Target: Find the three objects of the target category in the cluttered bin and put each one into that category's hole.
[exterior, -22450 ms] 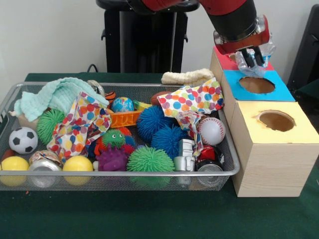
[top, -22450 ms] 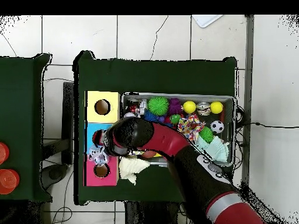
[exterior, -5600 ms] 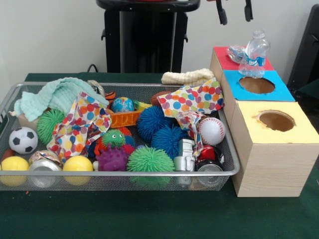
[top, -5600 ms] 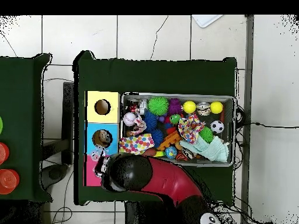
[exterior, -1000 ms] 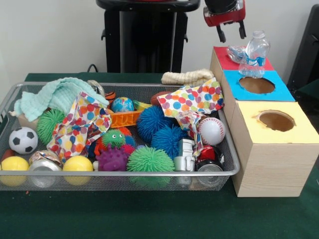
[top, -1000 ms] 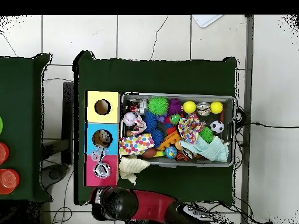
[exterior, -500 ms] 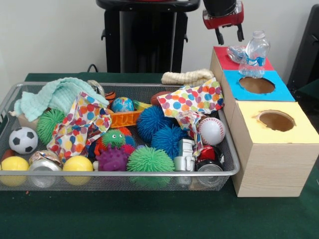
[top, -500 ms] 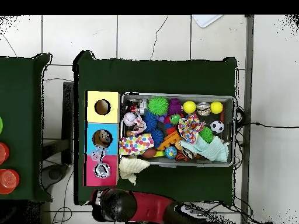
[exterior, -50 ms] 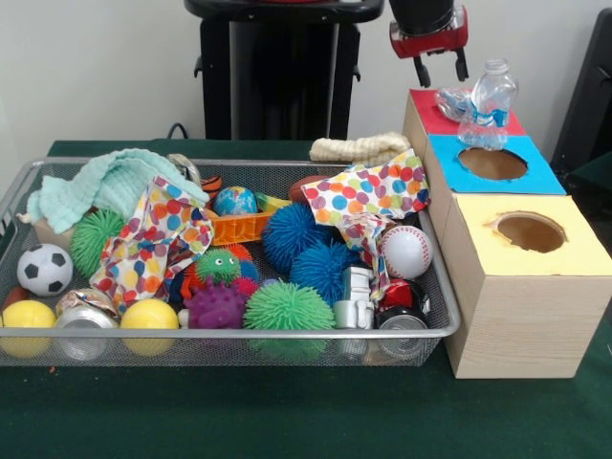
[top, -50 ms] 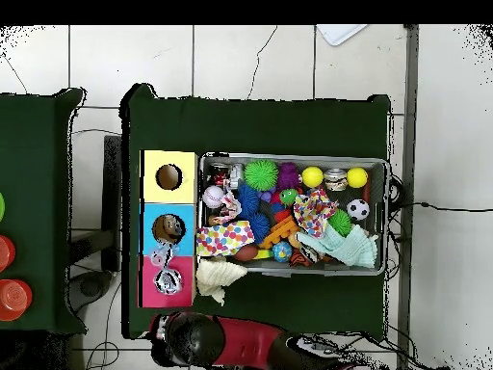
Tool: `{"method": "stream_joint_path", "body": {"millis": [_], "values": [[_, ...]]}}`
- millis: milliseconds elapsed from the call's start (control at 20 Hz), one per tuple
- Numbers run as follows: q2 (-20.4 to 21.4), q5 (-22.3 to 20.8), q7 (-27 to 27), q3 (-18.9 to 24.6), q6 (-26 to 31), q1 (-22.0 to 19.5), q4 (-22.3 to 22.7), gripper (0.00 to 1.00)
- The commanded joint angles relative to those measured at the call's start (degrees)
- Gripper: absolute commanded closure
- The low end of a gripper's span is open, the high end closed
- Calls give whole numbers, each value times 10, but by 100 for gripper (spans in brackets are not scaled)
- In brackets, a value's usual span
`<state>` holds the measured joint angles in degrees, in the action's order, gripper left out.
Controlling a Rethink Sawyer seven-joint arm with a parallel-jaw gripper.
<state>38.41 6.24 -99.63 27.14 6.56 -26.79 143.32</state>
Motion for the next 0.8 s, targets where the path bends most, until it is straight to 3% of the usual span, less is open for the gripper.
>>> {"method": "stream_joint_path", "body": {"millis": [50, 800], "values": [[-21, 20, -111, -1, -62, 7, -99, 0], [-26, 20, -111, -17, -81, 20, -103, 0]]}}
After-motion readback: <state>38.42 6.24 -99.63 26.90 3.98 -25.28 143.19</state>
